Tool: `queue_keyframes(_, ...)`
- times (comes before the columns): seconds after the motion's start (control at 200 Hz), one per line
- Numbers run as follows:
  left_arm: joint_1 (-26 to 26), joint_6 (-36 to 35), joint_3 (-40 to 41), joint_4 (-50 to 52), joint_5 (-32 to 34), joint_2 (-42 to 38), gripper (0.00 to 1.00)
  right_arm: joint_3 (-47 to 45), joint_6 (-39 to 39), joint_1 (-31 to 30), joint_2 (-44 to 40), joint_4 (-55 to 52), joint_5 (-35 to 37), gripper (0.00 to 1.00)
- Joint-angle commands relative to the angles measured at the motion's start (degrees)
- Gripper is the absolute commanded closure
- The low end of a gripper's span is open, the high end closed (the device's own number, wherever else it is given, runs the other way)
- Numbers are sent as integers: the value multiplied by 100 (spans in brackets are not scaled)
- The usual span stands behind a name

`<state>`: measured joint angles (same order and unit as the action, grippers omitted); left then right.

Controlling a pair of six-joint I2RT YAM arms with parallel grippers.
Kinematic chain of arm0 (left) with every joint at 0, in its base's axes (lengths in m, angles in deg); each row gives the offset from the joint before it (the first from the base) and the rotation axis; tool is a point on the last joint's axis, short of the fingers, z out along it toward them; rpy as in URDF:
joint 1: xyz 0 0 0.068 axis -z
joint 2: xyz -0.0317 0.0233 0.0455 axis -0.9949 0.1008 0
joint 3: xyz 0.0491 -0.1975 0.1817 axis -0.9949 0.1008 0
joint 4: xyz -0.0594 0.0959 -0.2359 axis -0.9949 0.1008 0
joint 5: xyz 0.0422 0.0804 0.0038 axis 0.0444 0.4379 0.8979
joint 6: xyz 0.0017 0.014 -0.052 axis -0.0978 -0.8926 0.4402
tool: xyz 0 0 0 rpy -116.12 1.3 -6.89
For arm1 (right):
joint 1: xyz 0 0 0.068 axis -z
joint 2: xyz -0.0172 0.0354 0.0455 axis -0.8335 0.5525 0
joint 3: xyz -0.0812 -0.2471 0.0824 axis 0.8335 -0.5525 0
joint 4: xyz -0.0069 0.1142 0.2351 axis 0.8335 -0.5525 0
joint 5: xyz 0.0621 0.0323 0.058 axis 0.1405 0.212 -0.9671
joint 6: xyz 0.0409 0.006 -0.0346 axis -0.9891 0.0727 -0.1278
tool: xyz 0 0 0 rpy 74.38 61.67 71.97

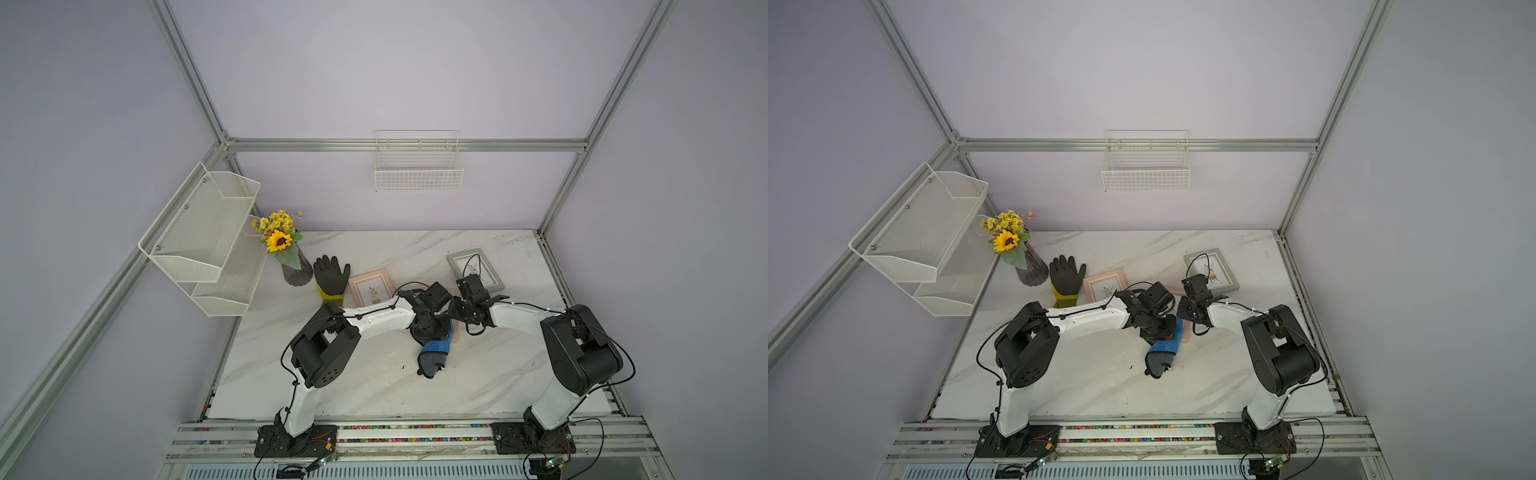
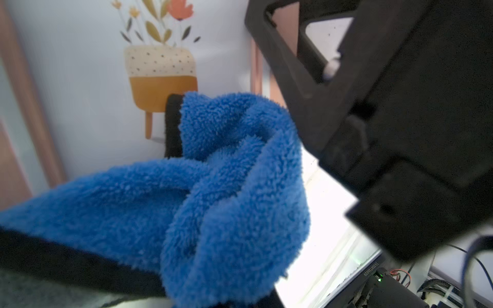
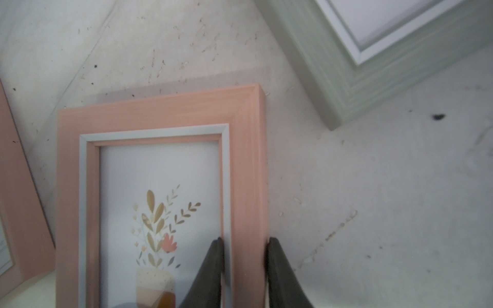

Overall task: Wipe the picture frame with a cloth
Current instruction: Wipe the dirt from the picture frame.

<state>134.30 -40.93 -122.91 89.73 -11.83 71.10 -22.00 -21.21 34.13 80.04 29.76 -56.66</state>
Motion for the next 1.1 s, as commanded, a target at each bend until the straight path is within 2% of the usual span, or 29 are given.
queue_keyframes(0.0,-510,-100,493,516,611,-421,100,-214,-18,5,93,-550,35,78)
queue_keyframes(0.115,-906,-308,748,780,1037,-769,100,-205,-9,9,110,-558,51,78)
queue_keyframes(0.205,-1026,-411,755,855,1115,-845,100,-211,-2,6,110,-563,60,78)
queue_keyframes(0.595,-65,-285,-432,677,500,-10,100,-134,-2,9,79,-653,105,78)
queue_keyframes(0.855,-330,-623,-515,1248,1180,-529,100,-181,14,7,104,-544,21,78)
queue_keyframes(0.95,-415,-827,-850,1254,1098,-492,100,-185,35,0,83,-517,-8,78)
queue_keyframes(1.095,-508,-1073,-1701,1217,620,44,100,-237,106,-4,35,-458,-78,78)
